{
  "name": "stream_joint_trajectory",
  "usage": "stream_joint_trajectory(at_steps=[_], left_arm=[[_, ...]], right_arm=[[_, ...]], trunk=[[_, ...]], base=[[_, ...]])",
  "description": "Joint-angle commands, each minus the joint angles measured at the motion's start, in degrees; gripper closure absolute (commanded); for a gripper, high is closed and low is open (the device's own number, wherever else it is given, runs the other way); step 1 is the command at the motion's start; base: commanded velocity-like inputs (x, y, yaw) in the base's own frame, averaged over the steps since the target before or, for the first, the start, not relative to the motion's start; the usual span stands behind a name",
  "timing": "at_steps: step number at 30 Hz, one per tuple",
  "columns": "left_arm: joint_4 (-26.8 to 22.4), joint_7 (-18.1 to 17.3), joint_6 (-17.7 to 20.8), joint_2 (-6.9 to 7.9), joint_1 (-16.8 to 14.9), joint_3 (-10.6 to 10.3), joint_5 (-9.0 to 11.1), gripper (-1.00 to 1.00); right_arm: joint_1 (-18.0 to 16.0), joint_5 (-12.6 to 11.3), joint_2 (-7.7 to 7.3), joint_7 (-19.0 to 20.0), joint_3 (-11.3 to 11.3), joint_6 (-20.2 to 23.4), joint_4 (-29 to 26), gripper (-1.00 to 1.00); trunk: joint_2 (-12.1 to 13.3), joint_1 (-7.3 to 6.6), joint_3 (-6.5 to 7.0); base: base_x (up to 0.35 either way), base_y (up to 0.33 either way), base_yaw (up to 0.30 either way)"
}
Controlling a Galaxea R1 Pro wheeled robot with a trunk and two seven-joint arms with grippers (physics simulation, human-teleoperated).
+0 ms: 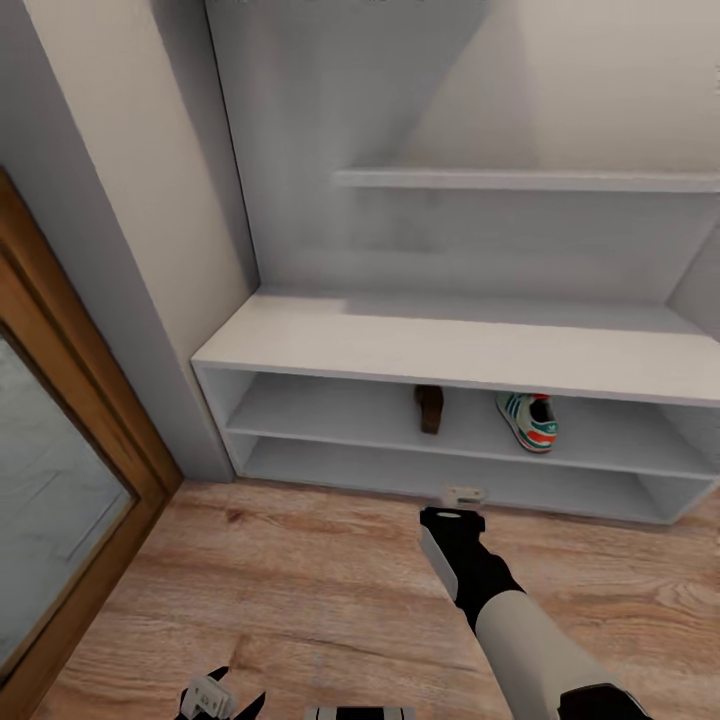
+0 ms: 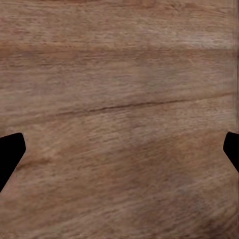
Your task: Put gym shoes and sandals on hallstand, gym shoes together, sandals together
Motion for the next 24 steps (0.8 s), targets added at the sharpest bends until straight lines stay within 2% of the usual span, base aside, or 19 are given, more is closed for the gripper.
stream_joint_trajectory(at_steps=[1, 5, 13, 15, 20, 21, 24], left_arm=[[0.03, -0.46, -0.05, -0.03, -0.03, 0.37, -0.06, -1.0], [0.03, -0.45, -0.05, -0.03, -0.05, 0.4, -0.03, -1.0], [0.03, -0.39, -0.05, -0.03, -0.03, 0.41, -0.05, -1.0], [0.03, -0.37, -0.09, -0.03, -0.05, 0.51, -0.06, -1.0], [0.05, -0.37, -0.16, -0.03, -0.04, 0.57, -0.06, -1.0], [0.18, -0.37, -0.31, -0.01, 0.03, 0.68, 0.15, -1.0], [0.19, -0.33, -0.33, 0.02, 0.03, 0.72, 0.22, -1.0]], right_arm=[[-0.03, -0.6, 0.0, -0.48, 0.19, 0.08, 0.0, -1.0], [0.02, -0.6, 0.0, -0.48, 0.17, -0.14, 0.49, -1.0], [0.07, -0.57, 0.0, -0.46, 0.16, -0.97, 2.24, -1.0], [0.13, -0.38, 0.0, -0.41, 0.16, -4.59, 3.22, -1.0], [0.21, -0.28, 0.0, -0.39, 0.19, -6.83, 5.82, -1.0], [0.24, -0.36, 0.0, -0.36, 0.16, -10.44, 13.57, -1.0], [0.24, -0.39, 0.0, -0.33, 0.16, -12.26, 15.75, -1.0]], trunk=[[-0.02, -0.05, -0.05], [-0.02, -0.05, -0.05], [-0.02, -0.05, -0.05], [-0.02, -0.05, -0.05], [-0.02, -0.05, -0.05], [-0.02, -0.05, -0.05], [-0.02, -0.05, -0.05]], base=[[-0.335, 0.0, 0.0], [-0.242, 0.0, 0.0], [-0.042, 0.0, 0.0], [-0.008, 0.0, 0.0], [-0.002, 0.0, 0.0], [0.0, 0.0, -0.267], [0.0, 0.0, -0.278]])
